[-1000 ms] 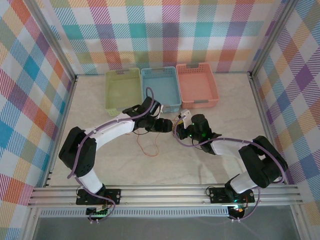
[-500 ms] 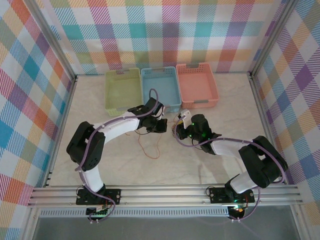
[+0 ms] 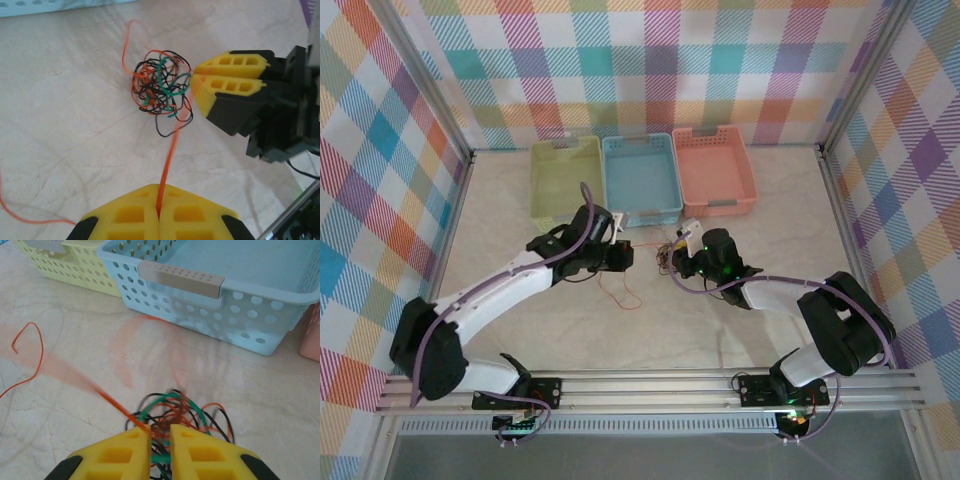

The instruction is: Untangle the cables

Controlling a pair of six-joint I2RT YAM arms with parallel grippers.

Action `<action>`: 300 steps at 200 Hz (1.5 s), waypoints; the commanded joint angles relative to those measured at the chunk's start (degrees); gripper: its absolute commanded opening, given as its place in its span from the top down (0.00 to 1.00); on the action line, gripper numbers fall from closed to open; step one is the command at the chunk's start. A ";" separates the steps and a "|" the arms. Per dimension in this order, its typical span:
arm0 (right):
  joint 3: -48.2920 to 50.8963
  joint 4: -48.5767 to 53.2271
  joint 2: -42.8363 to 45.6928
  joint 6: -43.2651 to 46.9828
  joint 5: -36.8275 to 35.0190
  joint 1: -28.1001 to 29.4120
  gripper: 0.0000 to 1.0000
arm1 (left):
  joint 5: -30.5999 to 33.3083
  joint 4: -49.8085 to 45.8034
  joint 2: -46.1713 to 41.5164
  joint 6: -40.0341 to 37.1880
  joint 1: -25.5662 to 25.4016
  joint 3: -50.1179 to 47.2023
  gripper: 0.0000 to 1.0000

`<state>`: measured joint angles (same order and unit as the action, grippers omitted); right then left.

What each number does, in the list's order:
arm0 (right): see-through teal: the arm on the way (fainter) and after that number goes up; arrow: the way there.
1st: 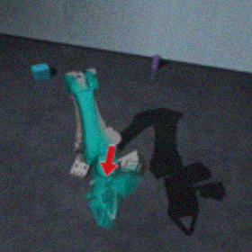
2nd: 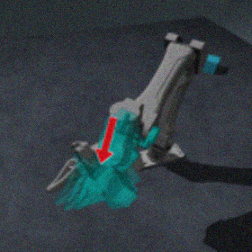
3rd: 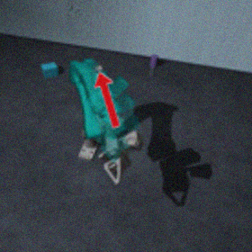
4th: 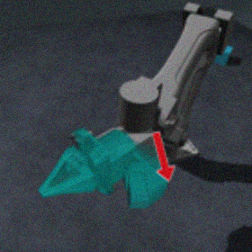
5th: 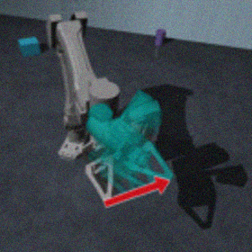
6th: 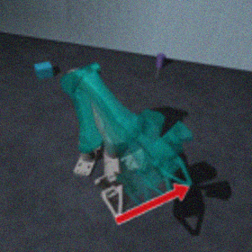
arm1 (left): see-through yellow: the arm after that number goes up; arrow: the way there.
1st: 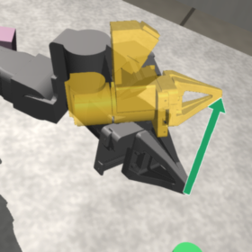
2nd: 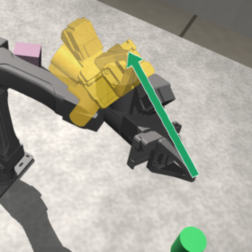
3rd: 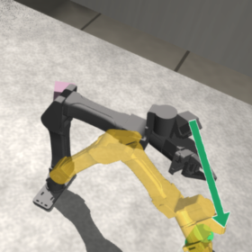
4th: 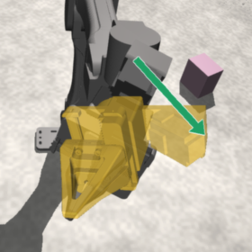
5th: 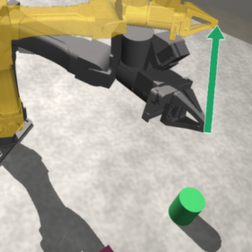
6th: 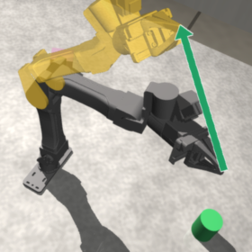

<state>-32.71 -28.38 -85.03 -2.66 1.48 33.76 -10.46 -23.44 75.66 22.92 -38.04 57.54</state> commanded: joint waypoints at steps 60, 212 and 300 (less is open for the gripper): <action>-0.39 -1.73 0.90 0.30 4.75 -0.18 0.77 | -0.40 -3.72 -10.97 0.54 0.58 -2.04 1.00; -1.17 -0.17 0.53 1.41 4.76 0.68 0.63 | 14.19 -12.34 -10.00 4.81 2.97 -0.97 1.00; -1.72 1.05 0.40 1.60 5.07 0.69 0.62 | 8.19 -10.46 5.43 7.13 5.16 -3.74 1.00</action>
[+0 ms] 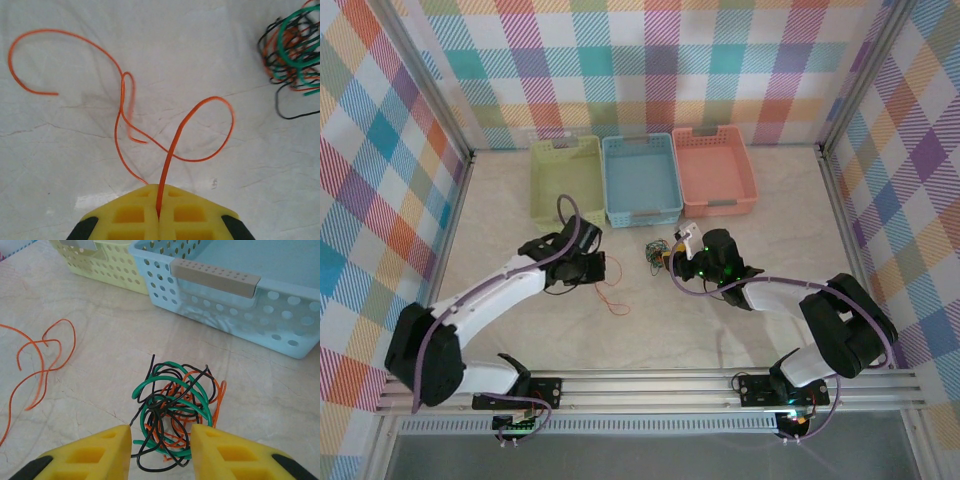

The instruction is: Untangle the cables

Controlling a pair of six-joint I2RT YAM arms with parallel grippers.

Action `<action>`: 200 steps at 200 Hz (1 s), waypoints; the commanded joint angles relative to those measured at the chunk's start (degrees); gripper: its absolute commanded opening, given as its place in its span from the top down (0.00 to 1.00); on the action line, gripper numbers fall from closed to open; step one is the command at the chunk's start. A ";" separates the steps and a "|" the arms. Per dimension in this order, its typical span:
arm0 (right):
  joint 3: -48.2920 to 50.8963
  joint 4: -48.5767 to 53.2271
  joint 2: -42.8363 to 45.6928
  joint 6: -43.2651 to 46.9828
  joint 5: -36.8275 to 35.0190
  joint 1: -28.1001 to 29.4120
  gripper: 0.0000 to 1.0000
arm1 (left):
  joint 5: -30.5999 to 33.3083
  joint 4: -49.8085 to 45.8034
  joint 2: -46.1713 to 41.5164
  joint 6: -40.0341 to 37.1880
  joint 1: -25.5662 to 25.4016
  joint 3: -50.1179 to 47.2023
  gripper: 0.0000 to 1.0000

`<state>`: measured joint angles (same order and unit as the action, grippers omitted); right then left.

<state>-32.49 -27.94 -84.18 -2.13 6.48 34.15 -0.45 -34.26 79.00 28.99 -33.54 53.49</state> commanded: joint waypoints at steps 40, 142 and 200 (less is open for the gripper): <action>-2.38 1.27 -0.89 0.97 0.44 0.30 0.62 | -2.98 1.15 6.52 2.02 1.26 0.53 1.00; -3.45 2.63 -1.67 0.89 1.43 0.30 0.61 | -8.16 5.87 15.21 3.47 4.36 0.56 0.56; -3.61 2.75 -1.76 0.86 1.61 0.30 0.60 | -6.57 2.73 15.72 3.21 4.73 1.35 0.45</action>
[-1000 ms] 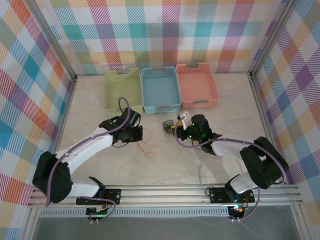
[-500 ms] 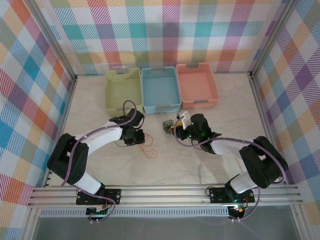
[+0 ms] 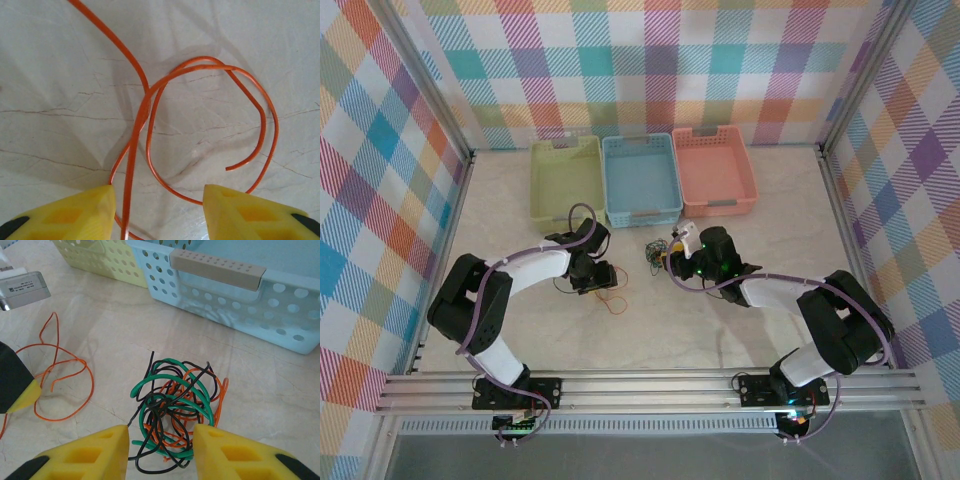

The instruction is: Untangle the cables

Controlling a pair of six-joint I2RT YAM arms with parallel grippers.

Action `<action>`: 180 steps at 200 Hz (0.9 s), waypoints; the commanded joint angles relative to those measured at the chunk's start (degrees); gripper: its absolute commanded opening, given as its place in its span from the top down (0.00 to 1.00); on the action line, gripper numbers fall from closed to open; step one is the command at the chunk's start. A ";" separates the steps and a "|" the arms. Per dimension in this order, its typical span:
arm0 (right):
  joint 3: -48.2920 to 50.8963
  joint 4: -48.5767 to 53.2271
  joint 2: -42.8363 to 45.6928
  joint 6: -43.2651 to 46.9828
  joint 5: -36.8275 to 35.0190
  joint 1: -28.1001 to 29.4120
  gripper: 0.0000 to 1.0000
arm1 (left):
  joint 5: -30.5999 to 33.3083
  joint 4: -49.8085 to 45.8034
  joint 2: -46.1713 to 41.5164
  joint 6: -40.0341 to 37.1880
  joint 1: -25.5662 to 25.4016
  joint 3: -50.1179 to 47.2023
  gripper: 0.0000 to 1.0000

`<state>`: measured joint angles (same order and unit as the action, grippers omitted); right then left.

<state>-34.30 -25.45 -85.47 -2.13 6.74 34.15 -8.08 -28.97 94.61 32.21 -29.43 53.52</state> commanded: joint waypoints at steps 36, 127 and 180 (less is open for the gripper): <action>-1.89 0.40 -0.66 0.86 1.43 0.29 0.60 | 3.10 -4.31 -3.82 -0.45 0.60 1.54 0.37; -2.25 0.92 -0.92 0.89 1.43 0.30 0.59 | 2.69 -5.57 -0.11 -1.57 0.08 2.56 0.40; -2.26 1.10 -0.88 0.85 1.52 0.30 0.59 | 1.48 -5.63 2.62 -1.88 -0.44 3.27 0.52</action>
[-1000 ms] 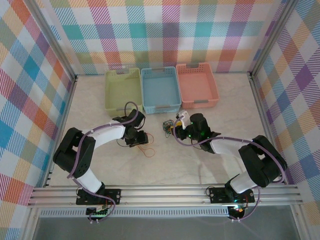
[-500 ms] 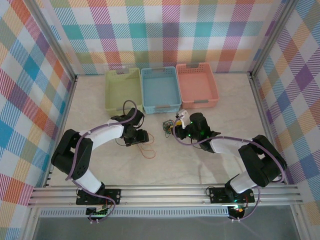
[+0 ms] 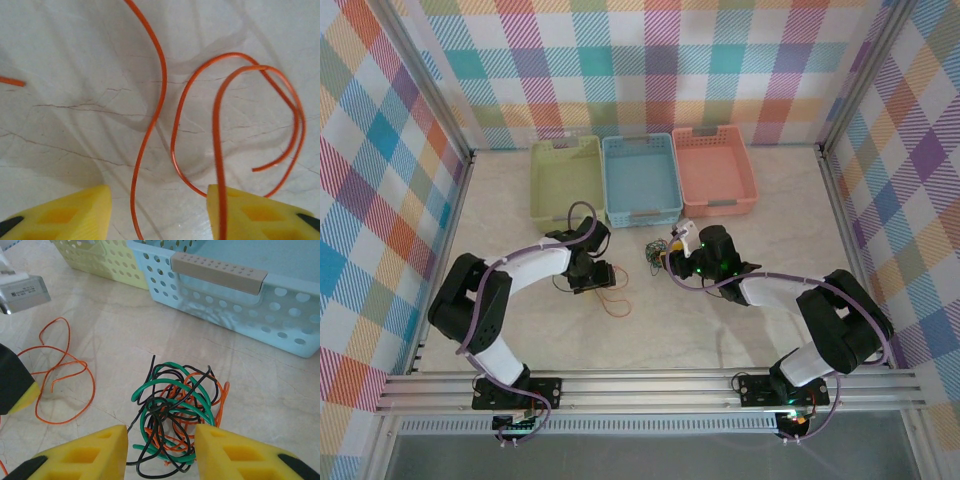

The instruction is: Untangle the cables

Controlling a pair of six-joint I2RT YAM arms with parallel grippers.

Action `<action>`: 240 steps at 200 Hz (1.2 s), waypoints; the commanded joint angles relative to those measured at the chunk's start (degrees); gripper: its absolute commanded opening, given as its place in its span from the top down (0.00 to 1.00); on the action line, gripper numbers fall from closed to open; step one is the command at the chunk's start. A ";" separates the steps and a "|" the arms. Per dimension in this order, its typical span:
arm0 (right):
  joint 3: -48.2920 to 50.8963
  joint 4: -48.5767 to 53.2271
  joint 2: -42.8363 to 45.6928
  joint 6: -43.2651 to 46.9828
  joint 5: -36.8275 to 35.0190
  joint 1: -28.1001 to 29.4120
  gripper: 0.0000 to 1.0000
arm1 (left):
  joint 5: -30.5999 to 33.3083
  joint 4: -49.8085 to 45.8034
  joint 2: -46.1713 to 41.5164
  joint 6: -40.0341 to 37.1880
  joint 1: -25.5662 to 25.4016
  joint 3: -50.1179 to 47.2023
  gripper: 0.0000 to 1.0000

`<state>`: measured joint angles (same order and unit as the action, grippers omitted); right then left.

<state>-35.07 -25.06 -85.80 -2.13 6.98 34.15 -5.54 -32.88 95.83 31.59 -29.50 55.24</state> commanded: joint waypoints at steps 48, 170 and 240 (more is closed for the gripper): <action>-1.54 0.64 -0.55 0.84 1.28 0.30 0.59 | -0.97 -1.24 0.22 -1.18 -0.65 1.45 0.93; -1.60 0.74 -0.67 0.87 1.37 0.28 0.59 | 7.89 -16.54 -12.92 -3.00 3.43 29.30 1.00; -1.80 0.80 -0.90 0.99 1.28 0.30 0.59 | 6.31 -17.18 3.57 -3.74 15.53 53.21 1.00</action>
<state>-35.38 -24.29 -85.86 -2.13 7.18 34.15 1.67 -49.01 93.54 28.45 -18.48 104.90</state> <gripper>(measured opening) 0.412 0.056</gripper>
